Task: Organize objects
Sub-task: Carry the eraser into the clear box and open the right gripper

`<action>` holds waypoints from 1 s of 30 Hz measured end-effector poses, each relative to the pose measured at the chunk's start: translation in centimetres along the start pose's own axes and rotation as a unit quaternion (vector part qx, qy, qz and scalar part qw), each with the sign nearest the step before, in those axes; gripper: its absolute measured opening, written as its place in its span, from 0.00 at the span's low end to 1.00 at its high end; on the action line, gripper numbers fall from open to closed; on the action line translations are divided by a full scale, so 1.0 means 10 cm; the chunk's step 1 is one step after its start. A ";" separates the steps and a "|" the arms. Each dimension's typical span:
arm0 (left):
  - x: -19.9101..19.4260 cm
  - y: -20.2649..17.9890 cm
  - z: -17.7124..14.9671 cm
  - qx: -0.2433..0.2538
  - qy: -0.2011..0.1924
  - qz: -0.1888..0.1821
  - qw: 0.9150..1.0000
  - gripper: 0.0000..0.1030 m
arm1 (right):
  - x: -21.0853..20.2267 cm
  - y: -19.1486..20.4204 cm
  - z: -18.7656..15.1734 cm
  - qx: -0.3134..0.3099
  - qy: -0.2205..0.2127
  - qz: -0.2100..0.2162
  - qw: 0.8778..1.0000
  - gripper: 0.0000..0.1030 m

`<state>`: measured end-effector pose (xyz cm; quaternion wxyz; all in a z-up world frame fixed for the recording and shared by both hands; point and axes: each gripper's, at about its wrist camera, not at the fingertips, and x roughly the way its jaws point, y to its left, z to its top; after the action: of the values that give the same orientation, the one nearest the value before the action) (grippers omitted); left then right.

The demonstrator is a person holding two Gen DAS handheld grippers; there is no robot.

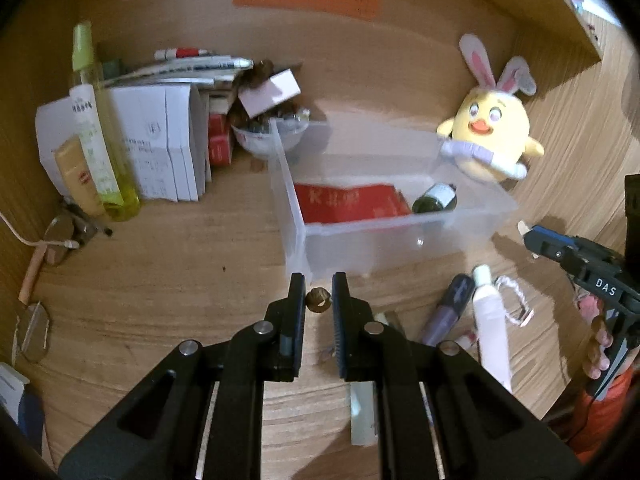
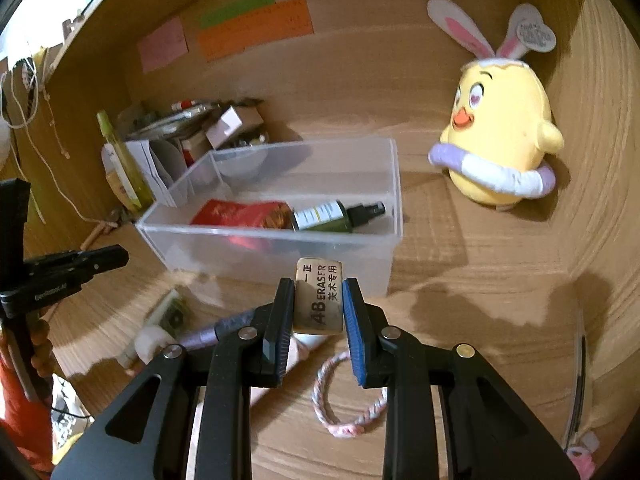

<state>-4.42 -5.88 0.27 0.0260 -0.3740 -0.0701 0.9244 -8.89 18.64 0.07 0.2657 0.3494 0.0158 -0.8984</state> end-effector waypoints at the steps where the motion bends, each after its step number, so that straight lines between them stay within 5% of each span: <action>1: -0.01 0.01 0.02 -0.001 -0.002 -0.001 1.000 0.12 | -0.01 0.01 0.03 -0.001 -0.005 0.001 1.000 0.22; 19: -0.14 -0.16 0.52 0.020 -0.057 -0.011 0.998 0.12 | -0.07 0.14 0.54 -0.034 -0.061 -0.004 0.998 0.22; 30: 0.07 -0.25 0.71 0.022 -0.045 -0.023 0.998 0.12 | 0.07 0.11 0.82 -0.042 -0.069 -0.023 0.996 0.22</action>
<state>-9.92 -4.15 5.19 0.0524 -0.3300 -0.0597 0.9406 -13.89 15.60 5.98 0.2602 0.2747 0.0433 -0.9246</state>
